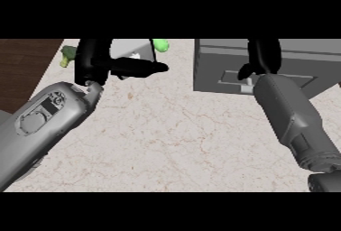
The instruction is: Pick up the can, place it into the drawer and close the drawer
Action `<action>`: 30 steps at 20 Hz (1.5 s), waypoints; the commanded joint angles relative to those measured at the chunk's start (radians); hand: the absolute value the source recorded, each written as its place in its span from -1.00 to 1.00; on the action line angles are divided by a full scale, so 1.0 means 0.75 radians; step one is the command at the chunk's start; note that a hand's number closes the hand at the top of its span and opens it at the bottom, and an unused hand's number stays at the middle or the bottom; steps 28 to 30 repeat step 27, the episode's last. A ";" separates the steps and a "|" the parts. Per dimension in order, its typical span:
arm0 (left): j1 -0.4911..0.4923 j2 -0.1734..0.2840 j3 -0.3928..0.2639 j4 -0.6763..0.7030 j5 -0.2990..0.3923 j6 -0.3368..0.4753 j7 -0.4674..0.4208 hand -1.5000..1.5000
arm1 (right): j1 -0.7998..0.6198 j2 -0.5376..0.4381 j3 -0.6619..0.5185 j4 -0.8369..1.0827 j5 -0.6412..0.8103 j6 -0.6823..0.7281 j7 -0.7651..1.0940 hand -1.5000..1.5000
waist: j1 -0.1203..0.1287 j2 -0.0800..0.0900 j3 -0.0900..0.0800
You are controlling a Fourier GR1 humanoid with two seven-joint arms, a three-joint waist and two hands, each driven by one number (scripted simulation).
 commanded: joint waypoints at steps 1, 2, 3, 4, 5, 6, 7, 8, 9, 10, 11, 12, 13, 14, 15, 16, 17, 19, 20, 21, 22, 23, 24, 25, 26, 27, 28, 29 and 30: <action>0.065 0.030 -0.001 -0.077 -0.017 0.001 -0.001 -1.00 | -0.115 0.014 -0.035 0.055 -0.017 -0.015 0.041 -1.00 | 0.043 0.007 0.002; 0.113 -0.026 -0.018 -0.063 -0.045 0.035 -0.065 -1.00 | -0.109 0.017 -0.050 0.050 -0.048 -0.007 -0.035 -1.00 | 0.018 0.008 0.002; 0.098 0.033 0.019 -0.047 -0.013 -0.034 -0.038 -1.00 | -0.127 0.044 -0.040 0.066 -0.036 0.004 -0.028 -1.00 | 0.024 0.011 0.002; 0.063 0.036 0.017 -0.062 -0.029 -0.005 0.001 -1.00 | -0.133 -0.015 -0.070 0.072 -0.071 0.052 -0.095 -1.00 | 0.024 0.011 0.004; 0.052 0.018 0.016 -0.071 -0.027 -0.013 -0.006 -1.00 | -0.124 0.012 -0.087 0.067 -0.091 0.021 -0.108 -1.00 | 0.026 0.015 0.004; 0.094 -0.008 0.010 -0.047 -0.036 0.006 -0.040 -1.00 | -0.151 0.038 -0.129 0.042 -0.148 0.048 -0.140 -1.00 | 0.011 0.011 0.004; 0.129 0.010 0.008 -0.061 -0.048 0.006 -0.062 -1.00 | -0.168 0.049 -0.147 0.024 -0.173 0.055 -0.168 -1.00 | 0.013 0.005 0.003; 0.115 0.018 0.021 -0.085 -0.022 -0.018 -0.031 -1.00 | -0.139 0.066 -0.187 0.020 -0.226 0.052 -0.230 -1.00 | 0.018 0.007 0.005; 0.094 0.036 0.028 -0.070 -0.037 -0.018 -0.039 -1.00 | -0.147 0.082 -0.222 0.003 -0.269 0.054 -0.267 -1.00 | 0.024 0.011 0.007; 0.120 0.024 0.024 -0.079 -0.034 -0.013 -0.038 -1.00 | -0.153 0.083 -0.239 0.012 -0.285 0.069 -0.266 -1.00 | 0.020 0.008 0.006; 0.119 0.004 0.006 -0.095 -0.051 0.022 -0.028 -1.00 | -0.165 0.097 -0.272 -0.003 -0.326 0.081 -0.293 -1.00 | 0.019 0.003 0.007; 0.140 0.007 0.019 -0.082 -0.041 -0.007 -0.058 -1.00 | -0.157 0.115 -0.301 -0.014 -0.362 0.077 -0.332 -1.00 | 0.010 0.007 0.006; 0.140 0.016 0.011 -0.105 -0.041 -0.006 -0.033 -1.00 | -0.178 0.121 -0.325 -0.010 -0.385 0.100 -0.322 -1.00 | 0.021 0.002 0.006; 0.173 0.003 0.014 -0.088 -0.048 -0.001 -0.069 -1.00 | -0.155 0.112 -0.346 -0.012 -0.417 0.128 -0.399 -1.00 | 0.005 0.005 0.005; 0.131 0.042 0.059 -0.084 -0.022 -0.044 -0.045 -1.00 | -0.183 0.127 -0.372 -0.013 -0.447 0.155 -0.386 -1.00 | -0.005 0.001 0.004; 0.151 0.052 0.068 -0.092 -0.013 -0.047 -0.040 -1.00 | -0.202 0.135 -0.388 -0.014 -0.464 0.169 -0.383 -1.00 | -0.001 -0.003 0.003; 0.184 0.064 0.035 -0.146 -0.033 -0.031 -0.019 -1.00 | -0.165 0.096 -0.418 -0.021 -0.500 0.192 -0.462 -1.00 | 0.002 -0.009 0.005; 0.228 0.076 0.049 -0.158 -0.037 -0.028 -0.054 -1.00 | -0.170 0.184 -0.477 -0.040 -0.574 0.174 -0.469 -1.00 | -0.003 -0.018 0.004; 0.231 0.039 0.053 -0.139 -0.039 -0.013 -0.073 -1.00 | -0.201 0.130 -0.517 -0.035 -0.621 0.268 -0.482 -1.00 | -0.017 -0.009 0.003; 0.257 0.057 0.053 -0.126 -0.050 -0.024 -0.098 -1.00 | -0.210 0.137 -0.557 -0.054 -0.676 0.317 -0.507 -1.00 | -0.036 -0.017 0.003; 0.238 0.058 0.069 -0.107 -0.051 -0.015 -0.082 -1.00 | -0.194 0.185 -0.582 -0.046 -0.712 0.326 -0.523 -1.00 | -0.044 -0.016 0.003; 0.254 0.031 0.059 -0.130 -0.060 0.017 -0.075 -1.00 | -0.202 0.142 -0.594 -0.050 -0.724 0.348 -0.541 -1.00 | -0.043 -0.015 0.003; 0.298 0.079 0.074 -0.214 -0.054 -0.011 -0.089 -1.00 | -0.196 0.130 -0.599 -0.034 -0.727 0.352 -0.527 -1.00 | -0.025 -0.019 0.001; 0.255 0.100 0.087 -0.183 -0.048 -0.035 -0.039 -1.00 | -0.228 0.169 -0.600 -0.032 -0.732 0.332 -0.511 -1.00 | -0.033 -0.017 0.001; 0.322 0.072 0.089 -0.195 -0.055 -0.018 -0.074 -1.00 | -0.215 0.129 -0.593 -0.020 -0.732 0.386 -0.529 -1.00 | -0.043 -0.017 0.000; 0.258 0.030 0.074 -0.144 -0.082 -0.011 -0.054 -1.00 | -0.215 0.180 -0.592 -0.023 -0.735 0.323 -0.544 -1.00 | -0.056 -0.013 0.001; 0.258 0.030 0.074 -0.144 -0.082 -0.011 -0.054 -1.00 | -0.215 0.180 -0.592 -0.023 -0.735 0.323 -0.544 -1.00 | -0.056 -0.013 0.001; 0.258 0.030 0.074 -0.144 -0.082 -0.011 -0.054 -1.00 | -0.215 0.180 -0.592 -0.023 -0.735 0.323 -0.544 -1.00 | -0.056 -0.013 0.001; 0.258 0.030 0.074 -0.144 -0.082 -0.011 -0.054 -1.00 | -0.215 0.180 -0.592 -0.023 -0.735 0.323 -0.544 -1.00 | -0.056 -0.013 0.001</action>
